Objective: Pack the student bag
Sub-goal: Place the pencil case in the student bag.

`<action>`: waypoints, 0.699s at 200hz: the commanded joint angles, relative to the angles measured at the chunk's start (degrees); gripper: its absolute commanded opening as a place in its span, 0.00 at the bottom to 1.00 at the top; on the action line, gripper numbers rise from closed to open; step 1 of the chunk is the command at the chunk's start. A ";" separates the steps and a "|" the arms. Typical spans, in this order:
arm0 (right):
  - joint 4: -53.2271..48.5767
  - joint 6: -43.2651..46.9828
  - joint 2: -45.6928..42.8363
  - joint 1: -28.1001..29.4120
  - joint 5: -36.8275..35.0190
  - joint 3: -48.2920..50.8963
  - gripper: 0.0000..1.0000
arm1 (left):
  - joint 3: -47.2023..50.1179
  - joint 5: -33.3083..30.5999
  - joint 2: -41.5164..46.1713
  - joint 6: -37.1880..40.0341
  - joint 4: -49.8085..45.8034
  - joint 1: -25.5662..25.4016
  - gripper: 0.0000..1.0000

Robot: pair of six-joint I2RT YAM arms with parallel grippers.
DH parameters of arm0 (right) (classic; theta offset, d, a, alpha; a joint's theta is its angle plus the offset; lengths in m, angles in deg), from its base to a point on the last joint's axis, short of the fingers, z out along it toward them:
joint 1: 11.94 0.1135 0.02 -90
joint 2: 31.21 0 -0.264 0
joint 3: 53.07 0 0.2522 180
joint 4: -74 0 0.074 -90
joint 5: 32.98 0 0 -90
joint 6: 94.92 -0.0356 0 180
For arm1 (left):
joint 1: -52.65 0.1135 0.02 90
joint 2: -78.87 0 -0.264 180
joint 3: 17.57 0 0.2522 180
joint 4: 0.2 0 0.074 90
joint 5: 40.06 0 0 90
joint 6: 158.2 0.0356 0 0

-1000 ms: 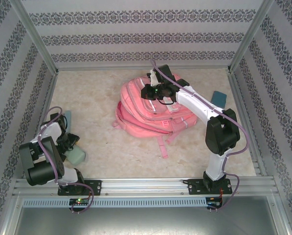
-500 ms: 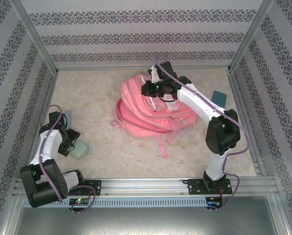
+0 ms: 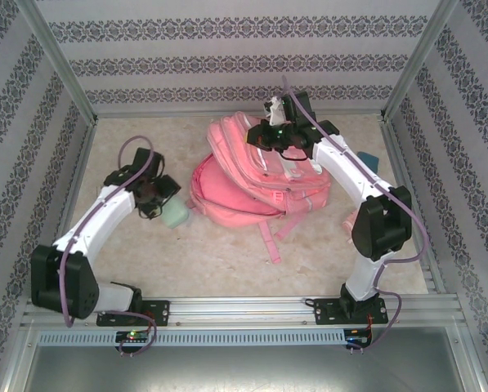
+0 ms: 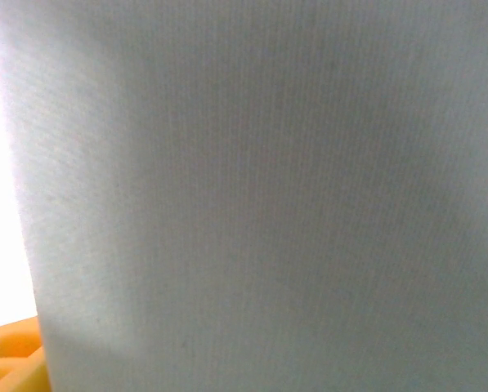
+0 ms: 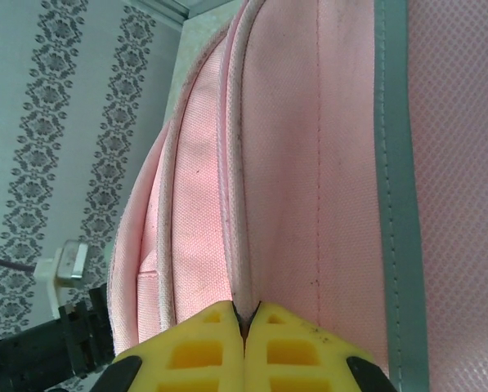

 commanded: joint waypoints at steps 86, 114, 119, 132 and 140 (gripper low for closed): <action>9.62 -1.70 -6.51 -0.07 6.96 1.68 0.00 | -28.15 1.11 -30.33 -0.32 5.49 -11.63 0.76; 9.46 -1.59 -6.82 -0.42 7.00 2.40 0.00 | -33.19 0.09 -37.08 1.95 4.26 -11.88 0.77; 9.48 -1.62 -6.95 -0.48 7.11 2.56 0.00 | -34.16 0.02 -38.18 2.33 3.99 -11.84 0.78; 9.46 -1.50 -7.18 -0.58 7.10 2.94 0.00 | -36.90 -0.39 -41.10 3.11 2.83 -11.90 0.79; 9.50 -1.50 -7.24 -0.65 7.11 3.08 0.00 | -38.24 -0.48 -42.50 3.38 2.31 -11.86 0.79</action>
